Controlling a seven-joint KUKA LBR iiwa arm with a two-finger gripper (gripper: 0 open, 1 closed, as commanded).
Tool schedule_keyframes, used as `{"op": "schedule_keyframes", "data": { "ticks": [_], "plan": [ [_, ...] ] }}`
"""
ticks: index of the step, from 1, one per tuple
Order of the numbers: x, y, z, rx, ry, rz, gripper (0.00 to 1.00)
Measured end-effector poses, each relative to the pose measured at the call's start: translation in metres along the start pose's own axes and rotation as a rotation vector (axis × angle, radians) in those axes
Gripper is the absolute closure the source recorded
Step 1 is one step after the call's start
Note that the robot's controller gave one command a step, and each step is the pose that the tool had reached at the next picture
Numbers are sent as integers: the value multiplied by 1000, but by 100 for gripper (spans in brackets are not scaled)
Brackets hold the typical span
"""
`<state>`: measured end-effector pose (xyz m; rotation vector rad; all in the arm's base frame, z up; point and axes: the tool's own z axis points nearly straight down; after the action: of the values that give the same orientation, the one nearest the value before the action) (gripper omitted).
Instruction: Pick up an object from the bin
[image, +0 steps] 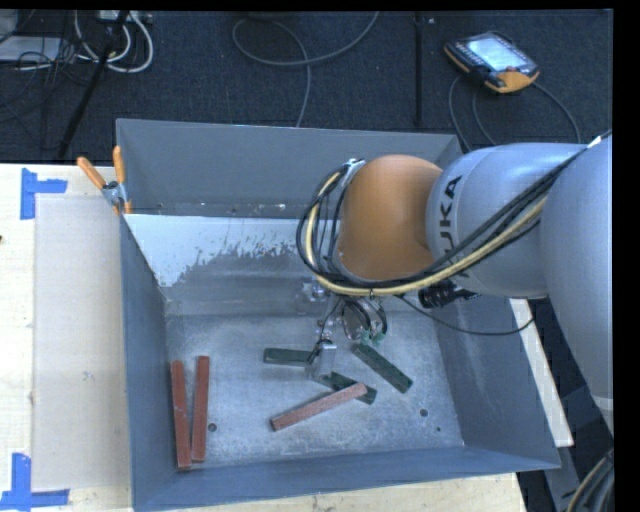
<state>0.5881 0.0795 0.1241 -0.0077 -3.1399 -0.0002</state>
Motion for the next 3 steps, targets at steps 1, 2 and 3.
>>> {"op": "schedule_keyframes", "data": {
  "ticks": [1,2,3],
  "plan": [
    [0,-8,-20,0,-1,15,0],
    [6,-15,40,-1,-5,125,0],
    [8,-19,53,-1,-6,102,100]
  ]
}}
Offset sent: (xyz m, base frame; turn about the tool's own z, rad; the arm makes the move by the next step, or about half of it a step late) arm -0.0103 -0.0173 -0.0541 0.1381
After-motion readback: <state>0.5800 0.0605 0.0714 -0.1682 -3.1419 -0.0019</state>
